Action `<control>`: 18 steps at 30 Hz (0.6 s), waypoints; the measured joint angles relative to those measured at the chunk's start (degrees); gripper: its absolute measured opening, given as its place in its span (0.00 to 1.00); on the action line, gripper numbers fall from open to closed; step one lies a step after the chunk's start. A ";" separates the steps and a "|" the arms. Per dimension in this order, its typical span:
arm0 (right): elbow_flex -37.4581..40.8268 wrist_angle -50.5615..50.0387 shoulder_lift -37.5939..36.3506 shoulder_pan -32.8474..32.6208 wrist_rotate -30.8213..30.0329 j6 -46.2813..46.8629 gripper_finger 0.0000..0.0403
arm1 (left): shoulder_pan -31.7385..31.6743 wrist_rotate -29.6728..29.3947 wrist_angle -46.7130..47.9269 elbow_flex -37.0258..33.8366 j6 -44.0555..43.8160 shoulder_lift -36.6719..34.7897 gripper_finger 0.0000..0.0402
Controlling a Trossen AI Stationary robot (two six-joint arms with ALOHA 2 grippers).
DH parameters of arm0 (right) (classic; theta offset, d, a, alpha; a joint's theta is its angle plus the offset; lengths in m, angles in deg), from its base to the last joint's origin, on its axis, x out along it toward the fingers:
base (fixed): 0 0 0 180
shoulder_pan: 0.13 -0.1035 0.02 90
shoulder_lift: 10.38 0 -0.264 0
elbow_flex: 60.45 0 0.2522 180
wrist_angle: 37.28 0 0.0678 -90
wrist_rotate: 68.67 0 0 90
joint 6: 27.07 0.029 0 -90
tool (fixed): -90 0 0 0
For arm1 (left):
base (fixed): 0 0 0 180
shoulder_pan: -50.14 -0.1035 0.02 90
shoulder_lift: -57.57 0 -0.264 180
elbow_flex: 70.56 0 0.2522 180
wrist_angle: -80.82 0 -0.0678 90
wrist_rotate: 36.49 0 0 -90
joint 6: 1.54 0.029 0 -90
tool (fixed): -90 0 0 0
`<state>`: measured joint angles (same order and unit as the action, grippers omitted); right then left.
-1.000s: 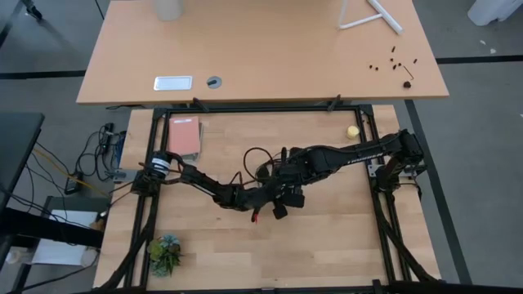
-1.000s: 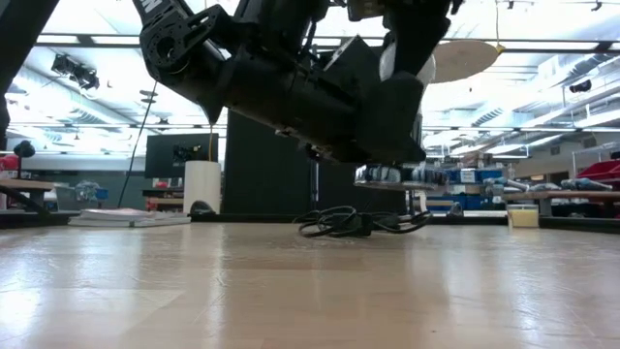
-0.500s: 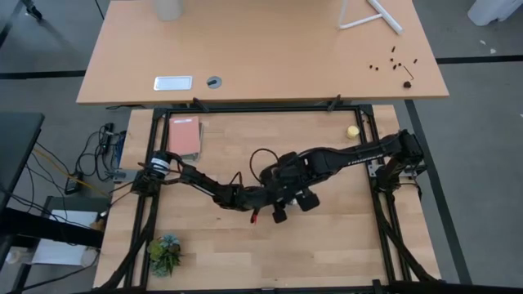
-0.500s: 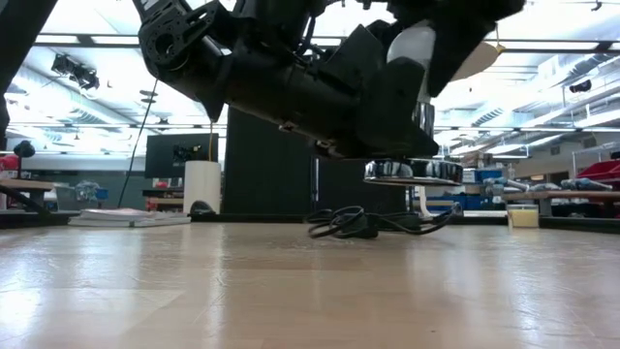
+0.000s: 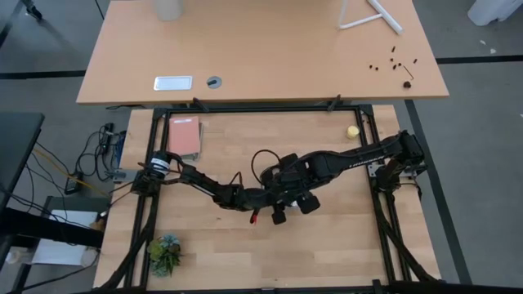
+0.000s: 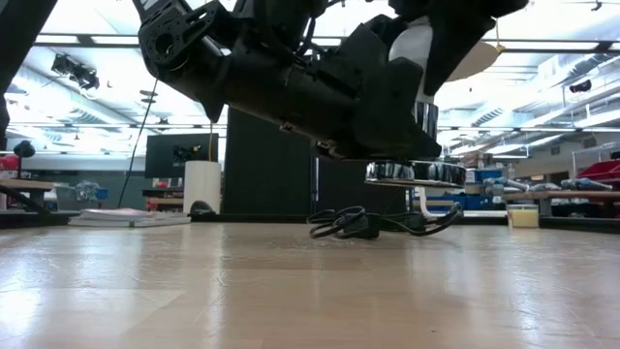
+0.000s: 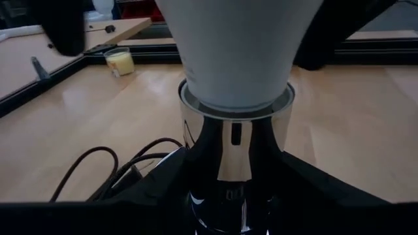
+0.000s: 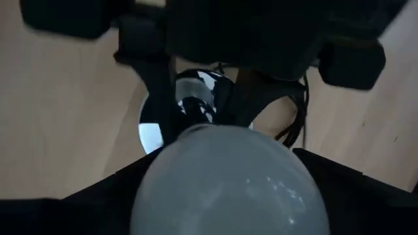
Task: Screw lightbulb
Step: Insert the lightbulb into the lamp
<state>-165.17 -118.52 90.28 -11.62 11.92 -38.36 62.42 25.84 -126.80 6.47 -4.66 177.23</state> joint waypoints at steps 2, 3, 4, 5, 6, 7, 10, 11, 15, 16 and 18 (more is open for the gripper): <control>0.00 0.34 0.00 0.00 -0.14 3.45 0.79 | 0.00 -0.69 0.00 0.00 -0.22 0.00 0.49; 0.00 0.63 0.00 0.00 -0.51 5.19 0.78 | 0.00 -1.00 0.00 0.00 -0.30 0.00 0.49; 0.00 1.03 0.00 -0.02 -0.96 6.88 0.78 | 0.00 -1.17 0.00 0.00 -0.33 0.00 0.49; 0.00 1.57 0.00 -0.02 -1.43 8.55 0.77 | -0.02 -1.26 -0.01 0.00 -0.34 0.00 0.49; 0.00 2.38 0.00 -0.02 -1.84 10.16 0.77 | -0.04 -1.36 0.00 0.00 -0.36 0.00 0.49; 0.00 3.29 0.00 0.00 -2.43 11.53 0.76 | -0.04 -1.41 -0.01 0.00 -0.40 0.00 0.49; 0.00 5.21 0.00 -0.06 -5.65 14.91 0.75 | -0.05 -1.69 -0.30 0.00 -0.75 0.00 0.49; 0.00 5.78 0.00 -0.08 -6.83 15.99 0.75 | -0.09 -1.70 -0.44 0.00 -0.78 0.00 0.49; 0.00 7.59 0.00 0.00 -5.52 17.15 0.74 | -0.07 -1.64 -0.44 -0.02 -0.70 0.00 0.49; 0.00 7.98 0.00 -0.02 -3.90 16.79 0.74 | -0.03 -1.55 -0.41 -0.02 -0.62 0.00 0.49; 0.00 8.63 0.00 -0.28 -1.46 15.94 0.74 | 0.12 -1.35 -0.42 -0.02 -0.52 0.00 0.49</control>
<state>-165.17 -109.89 90.28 -11.90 10.46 -22.42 62.54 24.49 -127.22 6.44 -5.18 177.23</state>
